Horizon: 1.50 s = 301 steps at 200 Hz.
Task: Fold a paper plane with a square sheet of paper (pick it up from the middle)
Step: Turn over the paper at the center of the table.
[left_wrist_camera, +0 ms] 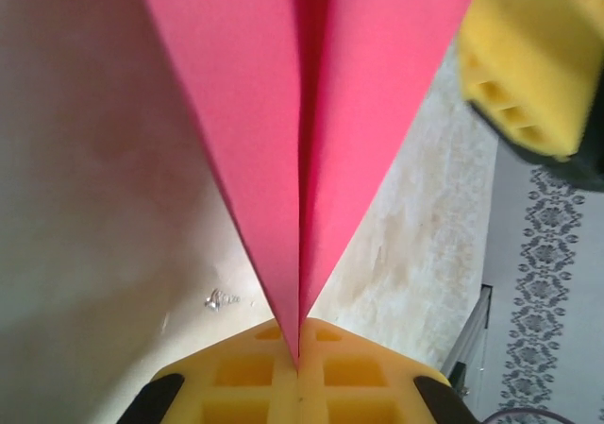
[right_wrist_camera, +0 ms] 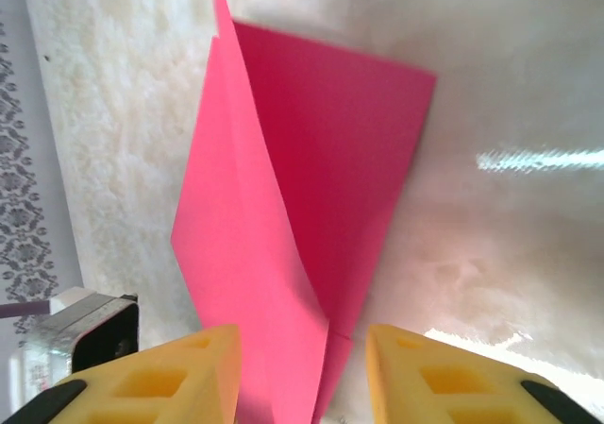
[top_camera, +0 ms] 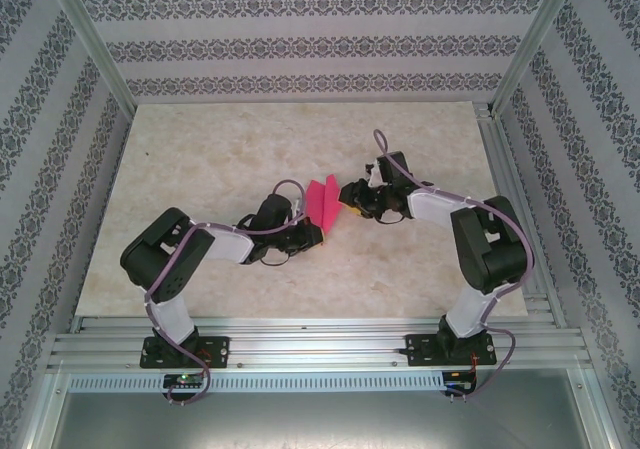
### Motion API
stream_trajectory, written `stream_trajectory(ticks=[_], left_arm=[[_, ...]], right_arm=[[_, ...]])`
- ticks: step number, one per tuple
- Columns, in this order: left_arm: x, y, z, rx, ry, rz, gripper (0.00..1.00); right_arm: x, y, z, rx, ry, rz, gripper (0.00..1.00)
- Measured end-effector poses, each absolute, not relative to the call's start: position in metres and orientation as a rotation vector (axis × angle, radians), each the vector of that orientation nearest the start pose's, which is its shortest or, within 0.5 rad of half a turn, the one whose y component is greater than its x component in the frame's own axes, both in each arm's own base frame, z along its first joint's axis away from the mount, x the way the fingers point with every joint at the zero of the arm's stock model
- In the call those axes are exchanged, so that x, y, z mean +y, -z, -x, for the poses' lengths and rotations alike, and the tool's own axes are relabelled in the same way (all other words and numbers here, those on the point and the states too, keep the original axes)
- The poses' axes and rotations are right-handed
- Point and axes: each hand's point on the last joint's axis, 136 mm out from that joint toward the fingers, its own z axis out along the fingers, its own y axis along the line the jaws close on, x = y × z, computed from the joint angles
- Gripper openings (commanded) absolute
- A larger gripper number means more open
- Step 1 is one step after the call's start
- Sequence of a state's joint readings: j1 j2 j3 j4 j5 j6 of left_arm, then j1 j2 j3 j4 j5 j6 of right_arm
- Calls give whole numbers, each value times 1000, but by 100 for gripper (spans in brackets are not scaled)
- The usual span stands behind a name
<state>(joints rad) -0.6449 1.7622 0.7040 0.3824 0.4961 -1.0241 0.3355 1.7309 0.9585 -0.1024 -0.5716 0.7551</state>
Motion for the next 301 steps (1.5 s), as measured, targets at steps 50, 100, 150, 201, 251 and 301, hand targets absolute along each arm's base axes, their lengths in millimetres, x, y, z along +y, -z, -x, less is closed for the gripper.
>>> stream_trajectory(ticks=[50, 100, 150, 201, 251, 301], left_arm=[[-307, -117, -297, 2521, 815, -88, 0], [-275, -122, -283, 2511, 141, -351, 0], [-281, -70, -255, 2416, -489, -743, 0], [-298, -33, -226, 2243, -791, -1007, 0], [-313, -15, -199, 2193, -808, -1142, 16], [-316, -21, -191, 2209, -692, -1251, 45]], right_arm=[[176, -126, -364, 2494, -1011, -293, 37], [118, -152, -355, 2413, -864, -374, 38], [86, -139, -339, 2433, -801, -456, 38], [77, -134, -331, 2442, -789, -490, 39], [80, -130, -330, 2460, -805, -465, 39], [83, -127, -327, 2501, -815, -443, 41]])
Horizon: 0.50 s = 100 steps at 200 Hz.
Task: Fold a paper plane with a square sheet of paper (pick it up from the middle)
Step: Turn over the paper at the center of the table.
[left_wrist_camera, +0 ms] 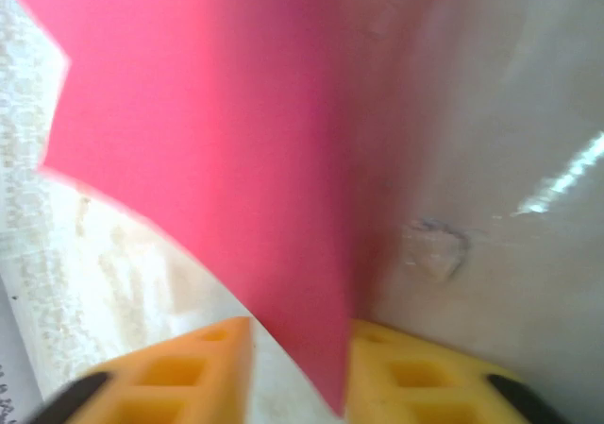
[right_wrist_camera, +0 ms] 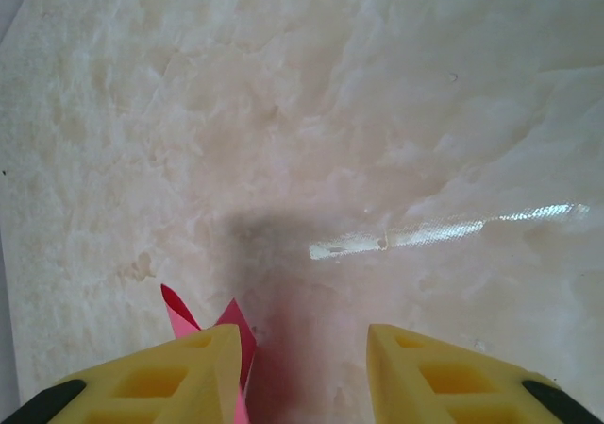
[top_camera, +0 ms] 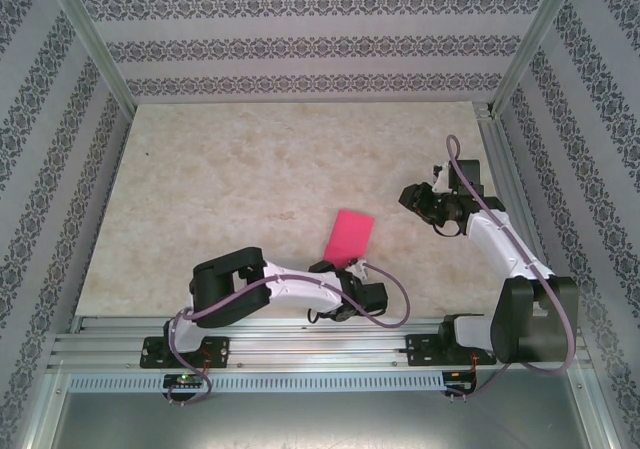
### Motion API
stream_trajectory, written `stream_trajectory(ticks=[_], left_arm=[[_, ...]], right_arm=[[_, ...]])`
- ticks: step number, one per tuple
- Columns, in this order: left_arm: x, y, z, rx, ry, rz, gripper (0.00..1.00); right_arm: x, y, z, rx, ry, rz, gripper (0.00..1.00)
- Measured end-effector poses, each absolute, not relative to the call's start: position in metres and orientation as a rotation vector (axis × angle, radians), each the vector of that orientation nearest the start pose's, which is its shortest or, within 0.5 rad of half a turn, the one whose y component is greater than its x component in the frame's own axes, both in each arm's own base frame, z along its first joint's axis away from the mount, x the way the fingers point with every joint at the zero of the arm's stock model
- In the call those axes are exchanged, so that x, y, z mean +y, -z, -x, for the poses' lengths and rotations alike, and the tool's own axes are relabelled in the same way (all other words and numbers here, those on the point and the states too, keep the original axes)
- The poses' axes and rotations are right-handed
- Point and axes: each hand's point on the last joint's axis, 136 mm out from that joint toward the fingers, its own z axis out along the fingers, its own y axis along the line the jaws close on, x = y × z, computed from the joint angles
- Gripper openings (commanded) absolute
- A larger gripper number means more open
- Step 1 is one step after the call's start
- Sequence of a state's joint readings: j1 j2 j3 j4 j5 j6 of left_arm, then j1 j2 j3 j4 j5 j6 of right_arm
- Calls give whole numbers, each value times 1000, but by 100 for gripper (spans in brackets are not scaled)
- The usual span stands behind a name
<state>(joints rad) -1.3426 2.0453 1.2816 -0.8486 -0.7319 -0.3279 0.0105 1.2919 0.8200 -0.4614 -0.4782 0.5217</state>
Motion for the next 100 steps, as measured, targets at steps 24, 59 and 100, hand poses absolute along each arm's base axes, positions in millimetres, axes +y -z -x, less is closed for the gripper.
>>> stream_trajectory(ticks=[24, 59, 100], left_arm=[[-321, -26, -180, 2250, -566, -1300, 54], [-332, -59, -155, 2341, -194, -1276, 58], [-317, -131, -178, 2404, 316, -930, 34]], right_arm=[[85, -132, -329, 2511, -822, -408, 43], [88, -141, -326, 2531, -825, -343, 44], [108, -131, -307, 2598, -807, -261, 43]])
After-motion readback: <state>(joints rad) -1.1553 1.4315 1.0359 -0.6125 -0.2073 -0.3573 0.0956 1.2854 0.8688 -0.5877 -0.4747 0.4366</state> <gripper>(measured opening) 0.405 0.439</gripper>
